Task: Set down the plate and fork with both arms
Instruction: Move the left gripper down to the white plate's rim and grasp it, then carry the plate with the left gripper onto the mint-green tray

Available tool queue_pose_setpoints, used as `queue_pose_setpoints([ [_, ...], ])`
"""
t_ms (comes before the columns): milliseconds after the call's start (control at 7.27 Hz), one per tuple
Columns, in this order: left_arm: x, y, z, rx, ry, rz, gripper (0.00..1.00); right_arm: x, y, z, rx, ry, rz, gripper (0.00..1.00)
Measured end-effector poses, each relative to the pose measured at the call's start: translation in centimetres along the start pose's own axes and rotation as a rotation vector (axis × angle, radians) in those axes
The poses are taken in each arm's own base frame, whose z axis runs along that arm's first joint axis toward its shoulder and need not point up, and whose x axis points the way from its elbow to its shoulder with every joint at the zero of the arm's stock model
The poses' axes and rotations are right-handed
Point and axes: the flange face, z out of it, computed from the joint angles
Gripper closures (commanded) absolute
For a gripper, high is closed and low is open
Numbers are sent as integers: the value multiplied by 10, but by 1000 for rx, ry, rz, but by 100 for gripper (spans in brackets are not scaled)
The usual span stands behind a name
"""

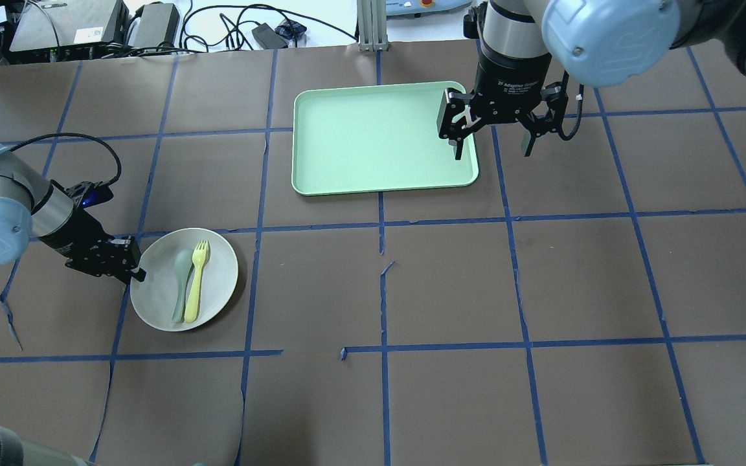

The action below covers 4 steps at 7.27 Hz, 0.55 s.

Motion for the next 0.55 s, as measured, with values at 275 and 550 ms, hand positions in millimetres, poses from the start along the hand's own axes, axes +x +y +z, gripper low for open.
queue_pose_setpoints([
  [275,1,-2,-1,6,2,-1,100,0,-1,1,-1,4,-2,0],
  [550,0,-10,-23,37,-5,0,100,1,-1,1,-1,6,-4,0],
])
